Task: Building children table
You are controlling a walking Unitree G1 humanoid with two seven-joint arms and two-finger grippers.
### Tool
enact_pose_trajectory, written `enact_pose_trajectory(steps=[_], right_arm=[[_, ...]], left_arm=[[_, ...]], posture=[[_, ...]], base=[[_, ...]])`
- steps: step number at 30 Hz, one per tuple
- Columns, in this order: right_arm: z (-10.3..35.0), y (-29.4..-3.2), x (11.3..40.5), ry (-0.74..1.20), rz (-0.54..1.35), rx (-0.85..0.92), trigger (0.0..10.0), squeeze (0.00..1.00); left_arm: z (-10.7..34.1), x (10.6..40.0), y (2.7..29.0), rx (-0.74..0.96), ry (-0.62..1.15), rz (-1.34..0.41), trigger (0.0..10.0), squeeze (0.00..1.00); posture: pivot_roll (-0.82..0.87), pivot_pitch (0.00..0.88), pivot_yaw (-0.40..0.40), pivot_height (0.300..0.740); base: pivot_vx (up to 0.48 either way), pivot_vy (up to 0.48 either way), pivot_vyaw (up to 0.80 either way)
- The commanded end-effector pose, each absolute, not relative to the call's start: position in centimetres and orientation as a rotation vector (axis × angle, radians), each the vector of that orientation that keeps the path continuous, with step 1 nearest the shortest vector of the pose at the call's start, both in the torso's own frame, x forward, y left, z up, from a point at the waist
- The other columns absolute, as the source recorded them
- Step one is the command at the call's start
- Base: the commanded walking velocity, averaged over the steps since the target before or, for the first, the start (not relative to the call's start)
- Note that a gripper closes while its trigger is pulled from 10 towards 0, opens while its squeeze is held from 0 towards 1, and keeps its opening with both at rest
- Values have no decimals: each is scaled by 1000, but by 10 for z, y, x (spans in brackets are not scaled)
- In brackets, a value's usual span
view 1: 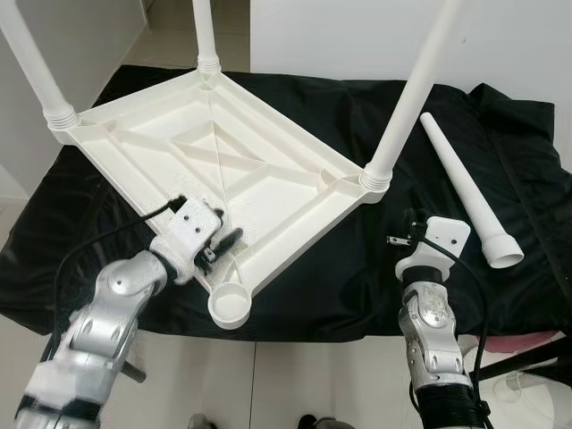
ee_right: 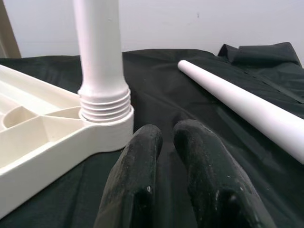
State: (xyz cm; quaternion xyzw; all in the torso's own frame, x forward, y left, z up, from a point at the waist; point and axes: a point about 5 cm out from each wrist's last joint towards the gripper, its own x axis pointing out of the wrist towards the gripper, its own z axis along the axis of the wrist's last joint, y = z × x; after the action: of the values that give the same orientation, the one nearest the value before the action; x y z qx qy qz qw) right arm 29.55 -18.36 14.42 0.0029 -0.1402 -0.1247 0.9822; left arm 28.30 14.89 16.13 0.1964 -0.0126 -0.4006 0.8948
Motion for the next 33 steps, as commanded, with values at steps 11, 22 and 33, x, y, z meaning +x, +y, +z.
enact_pose_trajectory(steps=[11, 22, 33], right_arm=[[144, -187, 294, -288, -265, 1, 10000, 0], [144, -188, 295, -290, -268, 5, 10000, 0], [146, -186, 296, -298, -262, 7, 10000, 0]], left_arm=[[162, 264, 151, 420, 7, -1055, 10000, 0], [158, 264, 188, 503, 147, -1092, 10000, 0], [181, 309, 198, 616, -4, -851, 10000, 0]], posture=[[20, 134, -23, 740], [25, 129, -21, 740], [12, 127, -17, 740]], base=[[0, 0, 0], [0, 0, 0], [0, 0, 0]])
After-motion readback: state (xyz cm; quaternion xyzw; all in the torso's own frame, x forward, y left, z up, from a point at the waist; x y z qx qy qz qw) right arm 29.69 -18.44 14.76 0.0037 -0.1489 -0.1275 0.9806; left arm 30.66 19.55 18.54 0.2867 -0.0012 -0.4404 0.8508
